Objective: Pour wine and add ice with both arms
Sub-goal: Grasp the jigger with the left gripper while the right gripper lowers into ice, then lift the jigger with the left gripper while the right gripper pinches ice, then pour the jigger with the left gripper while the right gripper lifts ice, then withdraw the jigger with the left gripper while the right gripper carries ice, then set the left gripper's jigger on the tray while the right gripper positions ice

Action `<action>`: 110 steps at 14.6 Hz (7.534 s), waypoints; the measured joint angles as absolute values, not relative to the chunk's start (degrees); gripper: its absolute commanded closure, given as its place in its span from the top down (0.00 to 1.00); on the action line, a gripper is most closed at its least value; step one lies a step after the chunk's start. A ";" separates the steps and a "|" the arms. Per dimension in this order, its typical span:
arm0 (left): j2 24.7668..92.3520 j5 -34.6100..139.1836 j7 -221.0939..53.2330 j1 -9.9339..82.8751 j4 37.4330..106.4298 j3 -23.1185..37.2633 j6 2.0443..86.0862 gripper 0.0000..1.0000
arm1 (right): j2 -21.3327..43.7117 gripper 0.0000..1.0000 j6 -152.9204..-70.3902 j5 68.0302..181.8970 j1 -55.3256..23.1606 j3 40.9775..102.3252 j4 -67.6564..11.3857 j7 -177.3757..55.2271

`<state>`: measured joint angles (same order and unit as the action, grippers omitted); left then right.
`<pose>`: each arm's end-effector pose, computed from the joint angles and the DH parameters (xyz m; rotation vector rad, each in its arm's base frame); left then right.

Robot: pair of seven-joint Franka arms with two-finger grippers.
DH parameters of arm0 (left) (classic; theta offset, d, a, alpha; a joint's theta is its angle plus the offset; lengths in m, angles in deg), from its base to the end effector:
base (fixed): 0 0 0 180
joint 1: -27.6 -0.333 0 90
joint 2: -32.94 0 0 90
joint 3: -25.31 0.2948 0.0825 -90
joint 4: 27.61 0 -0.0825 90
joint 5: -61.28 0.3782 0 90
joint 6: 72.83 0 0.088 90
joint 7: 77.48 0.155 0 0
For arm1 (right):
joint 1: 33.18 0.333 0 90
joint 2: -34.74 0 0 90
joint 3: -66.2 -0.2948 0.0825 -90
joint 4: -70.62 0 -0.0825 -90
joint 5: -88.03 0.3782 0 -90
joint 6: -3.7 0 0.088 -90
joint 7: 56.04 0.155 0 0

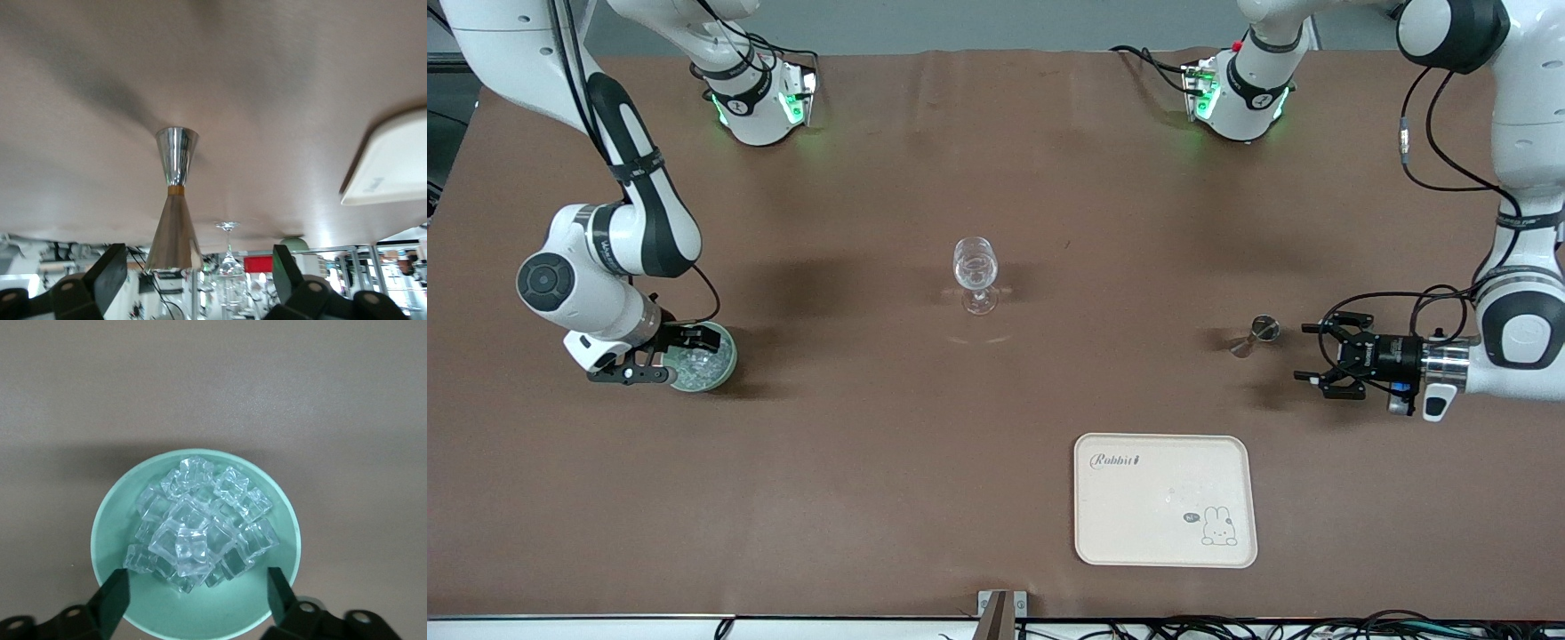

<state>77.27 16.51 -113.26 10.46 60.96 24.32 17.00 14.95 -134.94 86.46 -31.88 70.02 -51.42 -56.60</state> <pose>0.5949 0.0591 0.1503 1.8877 1.3295 -1.0520 0.5548 -0.0268 0.1769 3.1016 -0.0153 -0.0872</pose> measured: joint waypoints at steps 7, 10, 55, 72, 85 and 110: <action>81.51 16.03 -113.46 10.98 61.27 23.72 16.68 0.85 | 14.92 0.61 -135.11 87.24 -32.04 69.58 -51.87 -56.69; 81.84 16.03 -110.03 11.21 62.23 23.64 16.24 0.80 | 14.70 0.61 -135.89 88.57 -32.04 69.22 -51.89 -56.80; 68.42 9.38 -134.35 31.67 60.13 13.40 20.60 0.01 | 12.31 0.03 -137.83 89.11 -33.22 68.93 -51.13 -60.58; 64.48 21.27 -164.81 52.41 60.28 13.10 38.90 0.00 | 23.34 0.01 -97.35 88.75 -36.23 73.56 -16.07 -61.04; 63.60 39.92 -180.22 58.53 59.80 13.04 39.82 0.00 | 33.00 0.01 -83.89 88.64 -38.36 69.67 -13.98 -58.89; 75.29 -9.57 -150.14 26.91 50.02 14.37 33.99 0.01 | 30.99 0.00 -85.56 89.52 -35.57 50.29 -15.20 -34.56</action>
<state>75.29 -9.57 -150.14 26.91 50.02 14.37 33.99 30.99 -85.56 89.52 -35.57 50.29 -15.20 -34.56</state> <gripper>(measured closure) 0.784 0.771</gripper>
